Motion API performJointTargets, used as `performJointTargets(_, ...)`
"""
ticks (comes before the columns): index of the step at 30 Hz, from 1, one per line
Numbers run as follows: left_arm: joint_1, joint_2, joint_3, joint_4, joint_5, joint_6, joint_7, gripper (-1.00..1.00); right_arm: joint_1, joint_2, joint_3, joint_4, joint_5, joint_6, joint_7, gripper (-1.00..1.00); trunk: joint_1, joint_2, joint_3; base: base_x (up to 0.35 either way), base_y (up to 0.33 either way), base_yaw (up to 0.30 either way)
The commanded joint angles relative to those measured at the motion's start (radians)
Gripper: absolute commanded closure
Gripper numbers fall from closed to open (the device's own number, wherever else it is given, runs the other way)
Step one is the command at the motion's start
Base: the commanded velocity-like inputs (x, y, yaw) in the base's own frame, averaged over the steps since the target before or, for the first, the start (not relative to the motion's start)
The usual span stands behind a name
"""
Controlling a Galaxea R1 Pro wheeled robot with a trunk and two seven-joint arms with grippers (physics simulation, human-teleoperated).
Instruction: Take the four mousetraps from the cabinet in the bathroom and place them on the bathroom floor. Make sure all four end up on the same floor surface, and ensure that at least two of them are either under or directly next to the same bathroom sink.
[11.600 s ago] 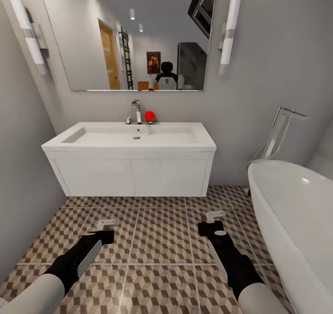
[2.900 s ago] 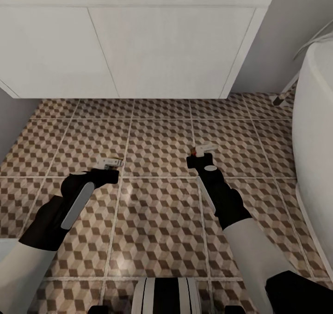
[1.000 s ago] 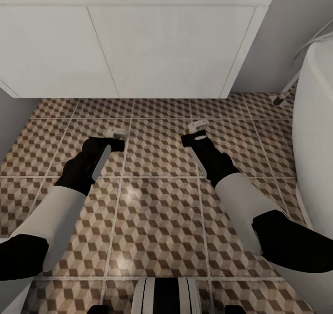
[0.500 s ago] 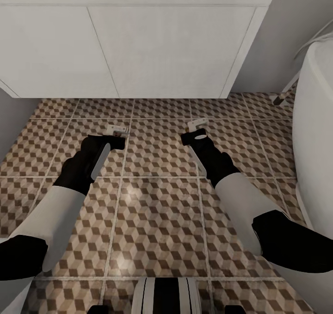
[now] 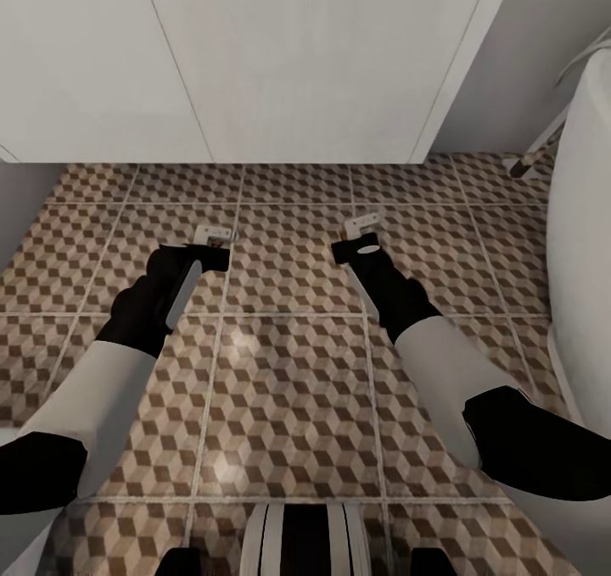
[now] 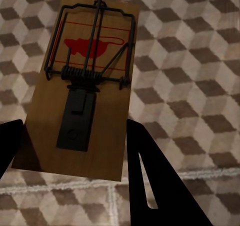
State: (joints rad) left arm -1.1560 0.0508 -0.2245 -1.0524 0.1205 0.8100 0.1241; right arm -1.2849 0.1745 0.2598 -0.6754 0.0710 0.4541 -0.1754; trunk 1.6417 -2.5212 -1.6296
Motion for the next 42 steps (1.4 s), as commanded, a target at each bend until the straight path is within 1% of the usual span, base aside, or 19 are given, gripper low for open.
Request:
performJointTargets(1, -0.001, 0.001, -0.004, -0.005, 0.007, 0.005, 0.011, 1.0, -0.001, 0.0, 0.003, -0.001, 0.007, 0.008, -0.002, 1.0, 0.0, -0.001, -0.006, 0.0, 0.0, 0.0)
performJointTargets(14, -0.001, 0.001, -0.004, -0.058, 0.006, 0.008, 0.012, 1.0, 0.0, 0.0, 0.003, -0.004, 0.008, 0.008, -0.002, 1.0, 0.006, -0.004, -0.075, 0.0, 0.0, 0.0)
performJointTargets(19, -0.001, 0.001, -0.004, -0.088, 0.007, 0.008, 0.011, 1.0, 0.0, 0.0, 0.003, -0.017, 0.009, 0.008, -0.002, 1.0, 0.008, -0.005, -0.102, 0.0, 0.0, 0.0)
performJointTargets(24, -0.001, 0.001, -0.004, -0.098, 0.007, 0.008, 0.011, 1.0, 0.001, 0.0, 0.003, -0.044, 0.009, 0.008, -0.003, 1.0, 0.011, -0.006, -0.13, 0.0, 0.0, 0.0)
performJointTargets(30, -0.001, 0.003, -0.004, -0.11, 0.007, 0.008, 0.011, 1.0, 0.001, 0.0, 0.003, -0.111, 0.009, 0.01, -0.004, 1.0, 0.013, -0.007, -0.162, 0.0, 0.0, 0.0)
performJointTargets(35, -0.001, 0.003, -0.004, -0.149, 0.007, 0.011, 0.011, 1.0, 0.001, 0.0, 0.005, -0.185, 0.008, 0.018, -0.005, 1.0, 0.015, -0.008, -0.19, 0.0, 0.0, 0.0)
performJointTargets(36, -0.001, 0.003, -0.004, -0.159, 0.007, 0.018, 0.011, 1.0, 0.001, 0.0, 0.005, -0.204, 0.008, 0.018, -0.005, 1.0, 0.016, -0.009, -0.195, 0.0, 0.0, 0.0)
performJointTargets(38, -0.001, 0.003, -0.004, -0.182, 0.006, 0.053, 0.011, 1.0, 0.001, 0.0, 0.005, -0.247, 0.007, 0.022, -0.006, 1.0, 0.017, -0.009, -0.203, 0.0, 0.0, 0.0)
performJointTargets(40, -0.001, 0.004, -0.004, -0.202, 0.006, 0.084, 0.011, 1.0, 0.001, 0.0, 0.006, -0.282, 0.007, 0.032, -0.006, 1.0, 0.018, -0.01, -0.203, 0.0, 0.0, 0.0)
performJointTargets(42, -0.001, 0.003, -0.004, -0.23, 0.006, 0.11, 0.011, 1.0, 0.001, 0.0, 0.006, -0.33, 0.007, 0.06, -0.006, 1.0, 0.018, -0.01, -0.203, 0.0, 0.0, 0.0)
